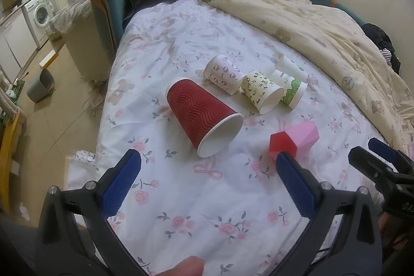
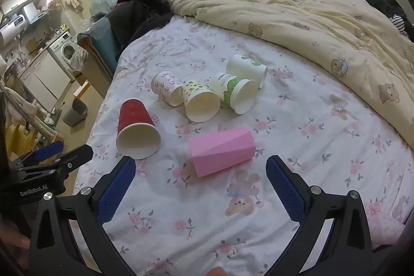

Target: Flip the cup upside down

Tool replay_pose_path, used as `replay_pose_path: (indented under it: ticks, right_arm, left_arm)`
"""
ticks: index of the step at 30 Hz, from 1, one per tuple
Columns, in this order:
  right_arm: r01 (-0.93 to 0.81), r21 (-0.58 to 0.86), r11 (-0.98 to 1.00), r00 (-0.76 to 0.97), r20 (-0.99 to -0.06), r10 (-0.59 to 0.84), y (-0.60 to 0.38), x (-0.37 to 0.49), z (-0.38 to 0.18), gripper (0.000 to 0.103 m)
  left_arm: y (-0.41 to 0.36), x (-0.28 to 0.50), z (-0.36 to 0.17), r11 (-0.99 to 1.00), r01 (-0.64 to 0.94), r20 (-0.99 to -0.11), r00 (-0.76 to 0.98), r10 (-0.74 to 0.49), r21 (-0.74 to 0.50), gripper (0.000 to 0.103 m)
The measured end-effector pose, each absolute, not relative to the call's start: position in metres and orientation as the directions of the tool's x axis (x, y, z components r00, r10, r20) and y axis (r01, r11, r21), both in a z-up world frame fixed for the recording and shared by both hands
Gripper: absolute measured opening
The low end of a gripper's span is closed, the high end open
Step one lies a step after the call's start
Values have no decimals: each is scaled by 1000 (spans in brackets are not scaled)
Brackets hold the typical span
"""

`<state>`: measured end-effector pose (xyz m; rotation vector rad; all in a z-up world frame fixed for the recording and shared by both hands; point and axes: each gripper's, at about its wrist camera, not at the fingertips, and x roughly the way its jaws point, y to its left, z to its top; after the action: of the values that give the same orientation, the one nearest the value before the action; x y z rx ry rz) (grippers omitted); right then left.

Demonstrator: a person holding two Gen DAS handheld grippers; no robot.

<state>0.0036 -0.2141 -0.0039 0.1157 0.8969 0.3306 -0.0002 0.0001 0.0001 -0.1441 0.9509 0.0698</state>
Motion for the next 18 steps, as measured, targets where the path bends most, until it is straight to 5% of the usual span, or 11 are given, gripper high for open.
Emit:
replay_pose_path:
  ticks: [18]
  right_arm:
    - [-252, 155, 955, 606, -745, 281, -204, -1, 2, 103]
  left_arm:
    - [0, 0, 0, 988, -124, -815, 580, -2, -90, 103]
